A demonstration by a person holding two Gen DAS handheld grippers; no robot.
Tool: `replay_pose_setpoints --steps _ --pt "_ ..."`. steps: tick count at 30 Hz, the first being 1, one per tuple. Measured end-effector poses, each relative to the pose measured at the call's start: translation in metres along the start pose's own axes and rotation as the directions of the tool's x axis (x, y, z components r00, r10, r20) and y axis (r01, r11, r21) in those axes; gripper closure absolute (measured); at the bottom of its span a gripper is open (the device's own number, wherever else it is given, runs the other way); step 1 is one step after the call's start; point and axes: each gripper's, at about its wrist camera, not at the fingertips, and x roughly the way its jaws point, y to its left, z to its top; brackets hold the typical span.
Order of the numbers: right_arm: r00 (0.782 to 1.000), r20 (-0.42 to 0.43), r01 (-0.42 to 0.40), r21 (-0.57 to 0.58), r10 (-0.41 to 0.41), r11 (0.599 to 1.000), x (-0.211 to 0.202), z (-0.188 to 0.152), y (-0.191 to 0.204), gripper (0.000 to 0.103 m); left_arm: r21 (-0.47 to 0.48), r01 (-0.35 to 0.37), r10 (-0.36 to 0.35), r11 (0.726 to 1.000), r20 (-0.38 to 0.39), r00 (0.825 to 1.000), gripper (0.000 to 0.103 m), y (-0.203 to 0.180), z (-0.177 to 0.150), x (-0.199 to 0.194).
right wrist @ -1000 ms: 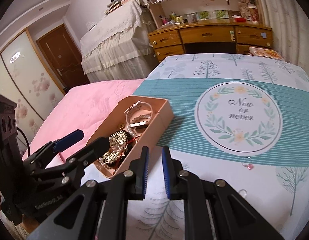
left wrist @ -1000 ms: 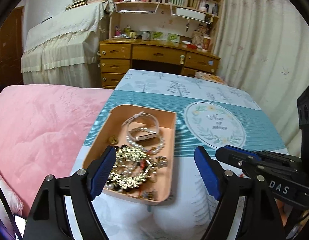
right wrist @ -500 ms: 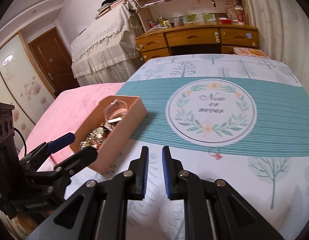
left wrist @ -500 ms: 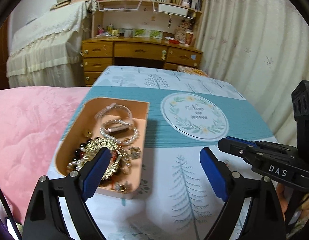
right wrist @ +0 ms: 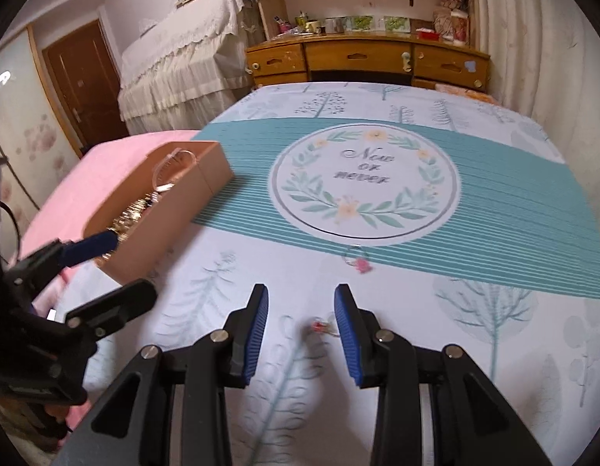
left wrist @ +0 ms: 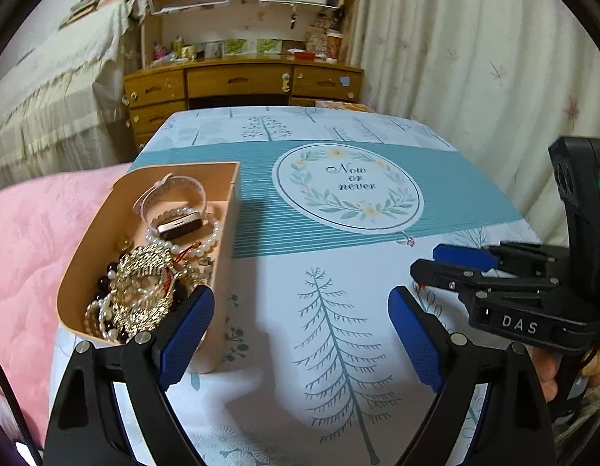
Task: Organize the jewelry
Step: 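Grasp the small red charm on the sheet with the right tool, then grasp the ring with the pink charm with the left tool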
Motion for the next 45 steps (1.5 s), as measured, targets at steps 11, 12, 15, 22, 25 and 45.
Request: replay_pose_setpoints --steps 11,12,15,22,25,45 --pt "0.996 -0.034 0.075 -0.103 -0.079 0.992 0.012 -0.015 0.005 0.067 0.040 0.037 -0.036 0.999 -0.035 0.999 0.013 -0.014 -0.006 0.008" --pt "0.995 -0.031 0.087 -0.123 -0.092 0.989 0.012 -0.016 0.008 0.067 0.037 0.038 -0.037 0.999 -0.037 0.999 0.013 -0.014 -0.006 0.009" --pt "0.995 -0.010 0.094 -0.149 -0.096 0.984 0.009 -0.018 0.011 0.068 0.023 0.039 -0.038 0.999 -0.047 0.998 0.013 -0.011 -0.007 0.011" --pt "0.997 -0.013 0.079 -0.159 -0.082 0.984 0.010 -0.018 0.011 0.087 0.020 0.045 -0.044 0.999 -0.059 0.997 0.013 -0.010 -0.007 0.013" --pt "0.996 -0.015 0.080 -0.161 -0.083 0.984 0.013 -0.017 0.012 0.089 0.025 0.046 -0.044 0.999 -0.056 0.997 0.013 -0.011 -0.007 0.012" --pt "0.995 0.055 0.083 -0.039 -0.080 0.996 -0.016 -0.016 -0.037 0.096 -0.073 0.134 -0.147 0.988 -0.217 0.965 0.029 -0.041 0.036 0.061"
